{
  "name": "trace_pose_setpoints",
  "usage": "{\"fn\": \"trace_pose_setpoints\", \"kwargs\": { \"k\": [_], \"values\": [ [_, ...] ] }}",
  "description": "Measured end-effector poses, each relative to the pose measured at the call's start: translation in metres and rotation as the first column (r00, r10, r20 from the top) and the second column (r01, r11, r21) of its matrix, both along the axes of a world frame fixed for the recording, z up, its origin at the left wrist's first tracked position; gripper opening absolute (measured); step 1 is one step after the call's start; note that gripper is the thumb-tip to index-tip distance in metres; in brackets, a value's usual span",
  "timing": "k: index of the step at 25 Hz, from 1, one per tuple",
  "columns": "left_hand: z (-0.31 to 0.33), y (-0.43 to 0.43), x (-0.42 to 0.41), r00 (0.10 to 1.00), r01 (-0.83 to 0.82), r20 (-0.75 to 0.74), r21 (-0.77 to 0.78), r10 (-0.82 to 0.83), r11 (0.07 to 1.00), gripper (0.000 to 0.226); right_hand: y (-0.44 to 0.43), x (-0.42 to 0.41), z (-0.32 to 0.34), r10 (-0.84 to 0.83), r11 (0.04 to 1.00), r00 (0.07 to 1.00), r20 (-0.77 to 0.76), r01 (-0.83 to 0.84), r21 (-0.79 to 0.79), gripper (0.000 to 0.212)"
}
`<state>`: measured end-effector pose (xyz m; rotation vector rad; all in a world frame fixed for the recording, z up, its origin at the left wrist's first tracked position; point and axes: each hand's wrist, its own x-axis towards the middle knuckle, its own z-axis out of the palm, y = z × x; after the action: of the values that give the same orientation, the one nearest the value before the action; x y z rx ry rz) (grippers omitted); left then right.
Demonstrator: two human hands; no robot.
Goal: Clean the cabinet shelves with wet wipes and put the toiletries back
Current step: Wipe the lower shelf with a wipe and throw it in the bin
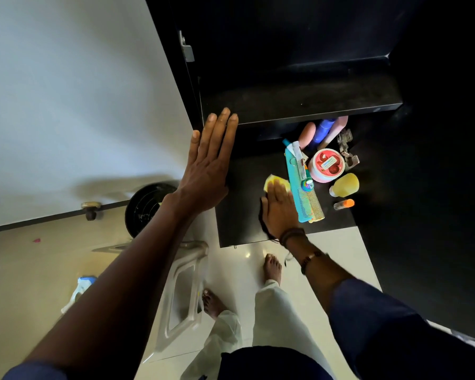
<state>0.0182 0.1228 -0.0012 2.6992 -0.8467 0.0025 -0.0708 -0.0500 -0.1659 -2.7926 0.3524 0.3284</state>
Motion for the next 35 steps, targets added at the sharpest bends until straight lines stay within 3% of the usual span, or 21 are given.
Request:
{"fn": "trace_pose_setpoints", "kwargs": {
  "k": [4,7,9,14,17,23,25,28,31,33,35],
  "values": [
    [0.006,-0.001,-0.003,0.999,0.000,-0.044,-0.012,0.000,1.000,0.094,0.050,0.043,-0.009,0.066,0.994,0.992,0.103,-0.075,0.080,0.060],
    [0.006,0.000,-0.003,1.000,-0.005,-0.023,-0.006,0.004,1.000,0.108,0.104,-0.012,-0.011,0.236,0.952,0.958,0.161,-0.261,0.161,0.048],
    [0.003,0.000,-0.002,1.000,0.001,-0.002,0.000,-0.001,1.000,0.114,0.107,-0.060,-0.003,0.312,0.921,0.942,0.123,-0.332,0.204,0.049],
    [0.002,0.000,-0.001,1.000,0.000,0.004,-0.011,0.000,1.000,0.111,0.032,-0.114,-0.011,0.174,0.983,0.982,0.067,-0.178,0.048,0.052],
    [0.002,0.000,-0.002,1.000,-0.001,0.007,-0.020,0.001,1.000,0.111,0.005,-0.059,-0.015,0.081,0.996,0.995,0.058,-0.078,-0.046,0.054],
    [0.001,0.001,-0.001,1.000,-0.003,0.024,0.010,0.002,1.000,0.109,-0.029,0.123,-0.002,-0.087,0.996,0.996,0.007,0.087,0.016,0.051],
    [0.003,0.001,-0.003,1.000,-0.011,0.020,0.007,0.011,1.000,0.100,-0.019,0.152,0.001,-0.053,0.998,0.996,-0.070,0.051,-0.031,0.048],
    [0.005,0.002,-0.006,1.000,-0.015,0.000,-0.011,0.015,1.000,0.083,0.032,0.141,0.001,0.085,0.970,0.994,-0.064,-0.068,0.233,0.047],
    [0.007,0.002,-0.006,0.999,-0.021,-0.026,0.012,0.021,1.000,0.101,0.079,0.088,0.004,0.053,0.929,0.997,0.048,-0.067,0.365,0.034],
    [0.009,0.002,-0.007,1.000,-0.010,-0.024,0.008,0.010,1.000,0.110,0.085,0.044,0.000,0.129,0.945,0.957,0.260,-0.198,0.261,0.032],
    [0.009,0.002,-0.008,1.000,-0.010,0.006,0.003,0.010,1.000,0.108,0.076,0.003,-0.007,0.312,0.924,0.891,0.329,-0.365,0.113,0.034]
  ]
}}
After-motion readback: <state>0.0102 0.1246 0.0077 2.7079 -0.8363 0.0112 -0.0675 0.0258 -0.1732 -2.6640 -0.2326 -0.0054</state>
